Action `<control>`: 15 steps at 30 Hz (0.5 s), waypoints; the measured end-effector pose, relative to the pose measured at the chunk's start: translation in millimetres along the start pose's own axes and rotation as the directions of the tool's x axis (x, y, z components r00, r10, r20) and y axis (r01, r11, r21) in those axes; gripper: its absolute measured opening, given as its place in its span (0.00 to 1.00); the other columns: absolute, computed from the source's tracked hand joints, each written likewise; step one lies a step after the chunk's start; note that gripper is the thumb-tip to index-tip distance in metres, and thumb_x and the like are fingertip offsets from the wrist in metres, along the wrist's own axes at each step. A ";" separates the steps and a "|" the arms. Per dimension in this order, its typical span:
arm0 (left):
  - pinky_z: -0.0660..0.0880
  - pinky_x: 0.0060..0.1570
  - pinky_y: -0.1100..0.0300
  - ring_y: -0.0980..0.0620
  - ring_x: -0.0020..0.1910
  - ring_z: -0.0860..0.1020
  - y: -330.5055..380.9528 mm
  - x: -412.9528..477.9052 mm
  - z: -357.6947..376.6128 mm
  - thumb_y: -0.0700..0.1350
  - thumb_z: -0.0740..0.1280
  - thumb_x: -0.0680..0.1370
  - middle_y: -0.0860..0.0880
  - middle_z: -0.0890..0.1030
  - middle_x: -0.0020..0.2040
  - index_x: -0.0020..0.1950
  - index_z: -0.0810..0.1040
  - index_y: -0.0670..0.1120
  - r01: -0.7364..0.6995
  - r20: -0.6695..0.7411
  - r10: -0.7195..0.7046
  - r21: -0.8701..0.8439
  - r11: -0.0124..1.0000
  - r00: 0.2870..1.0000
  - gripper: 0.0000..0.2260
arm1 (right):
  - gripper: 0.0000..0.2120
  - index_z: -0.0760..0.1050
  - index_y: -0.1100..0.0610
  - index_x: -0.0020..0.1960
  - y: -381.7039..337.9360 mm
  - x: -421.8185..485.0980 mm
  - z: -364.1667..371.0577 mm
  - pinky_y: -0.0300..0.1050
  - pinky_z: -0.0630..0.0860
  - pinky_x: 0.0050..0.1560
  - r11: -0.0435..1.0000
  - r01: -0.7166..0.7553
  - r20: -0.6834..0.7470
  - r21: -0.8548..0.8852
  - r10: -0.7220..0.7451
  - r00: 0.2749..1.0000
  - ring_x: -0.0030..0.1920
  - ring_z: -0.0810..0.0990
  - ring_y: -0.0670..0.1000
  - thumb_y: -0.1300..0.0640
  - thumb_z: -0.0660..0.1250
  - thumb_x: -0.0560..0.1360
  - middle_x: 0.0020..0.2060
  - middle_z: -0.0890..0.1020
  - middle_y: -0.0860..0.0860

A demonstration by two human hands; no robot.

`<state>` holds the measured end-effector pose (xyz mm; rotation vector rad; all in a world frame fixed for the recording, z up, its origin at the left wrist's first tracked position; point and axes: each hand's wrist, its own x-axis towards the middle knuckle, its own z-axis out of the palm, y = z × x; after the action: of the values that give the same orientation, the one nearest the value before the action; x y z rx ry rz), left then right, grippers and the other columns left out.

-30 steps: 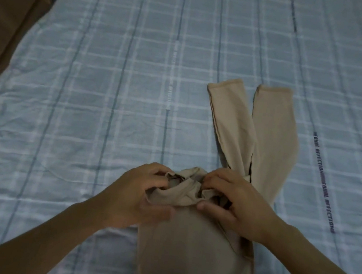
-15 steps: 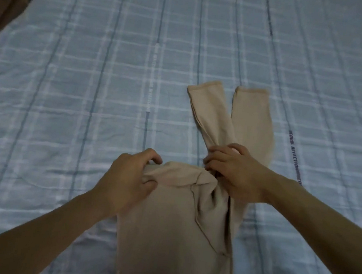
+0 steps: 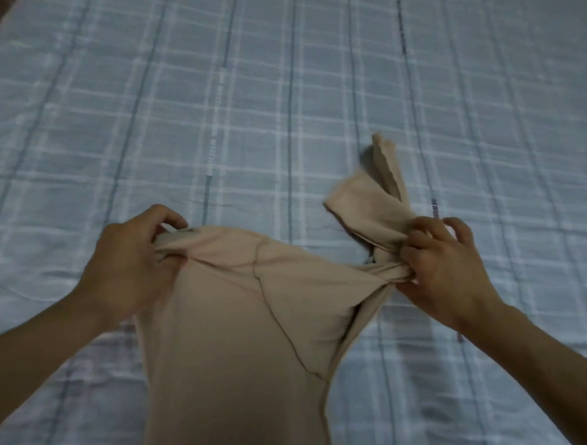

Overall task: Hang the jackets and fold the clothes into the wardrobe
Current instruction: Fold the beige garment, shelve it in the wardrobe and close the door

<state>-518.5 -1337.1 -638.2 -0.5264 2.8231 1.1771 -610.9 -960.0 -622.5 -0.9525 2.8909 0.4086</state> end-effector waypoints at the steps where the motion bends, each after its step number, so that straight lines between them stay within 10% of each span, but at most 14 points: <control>1: 0.73 0.40 0.58 0.52 0.38 0.80 1.4 -1.6 -0.1 0.34 0.74 0.68 0.53 0.82 0.37 0.50 0.79 0.51 -0.014 -0.005 0.014 0.016 1.000 1.000 0.16 | 0.09 0.79 0.55 0.34 5.3 -7.5 0.6 0.59 0.65 0.60 0.998 -0.062 0.036 -0.001 0.062 0.997 0.53 0.79 0.57 0.49 0.70 0.64 0.35 0.81 0.49; 6: 0.72 0.37 0.56 0.49 0.37 0.79 3.3 -11.3 9.4 0.39 0.74 0.70 0.55 0.80 0.36 0.49 0.76 0.53 0.016 0.084 -0.027 0.125 0.992 0.996 0.14 | 0.16 0.80 0.51 0.51 13.6 -34.1 6.2 0.56 0.66 0.58 0.948 -0.304 0.220 -0.099 0.319 0.922 0.56 0.76 0.56 0.46 0.74 0.66 0.51 0.82 0.51; 10: 0.74 0.49 0.51 0.46 0.52 0.77 21.6 -6.4 15.5 0.45 0.74 0.68 0.51 0.78 0.54 0.68 0.70 0.52 0.007 0.280 -0.133 0.411 0.911 0.951 0.29 | 0.22 0.74 0.57 0.65 20.2 -42.3 13.6 0.58 0.73 0.57 0.863 -0.348 0.043 0.366 0.358 0.933 0.60 0.74 0.63 0.62 0.68 0.71 0.64 0.75 0.58; 15: 0.58 0.68 0.46 0.47 0.75 0.57 70.0 -3.1 27.2 0.53 0.76 0.66 0.53 0.64 0.75 0.77 0.60 0.56 -0.233 0.345 0.080 0.431 0.872 0.935 0.43 | 0.23 0.68 0.57 0.70 27.8 -29.6 17.8 0.43 0.67 0.54 0.496 -0.524 0.165 0.692 0.599 0.784 0.61 0.73 0.57 0.47 0.62 0.79 0.65 0.72 0.57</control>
<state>-540.8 -1271.4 -609.3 -0.0620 2.7490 0.4897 -603.9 -916.7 -628.9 0.1371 2.9227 -0.7523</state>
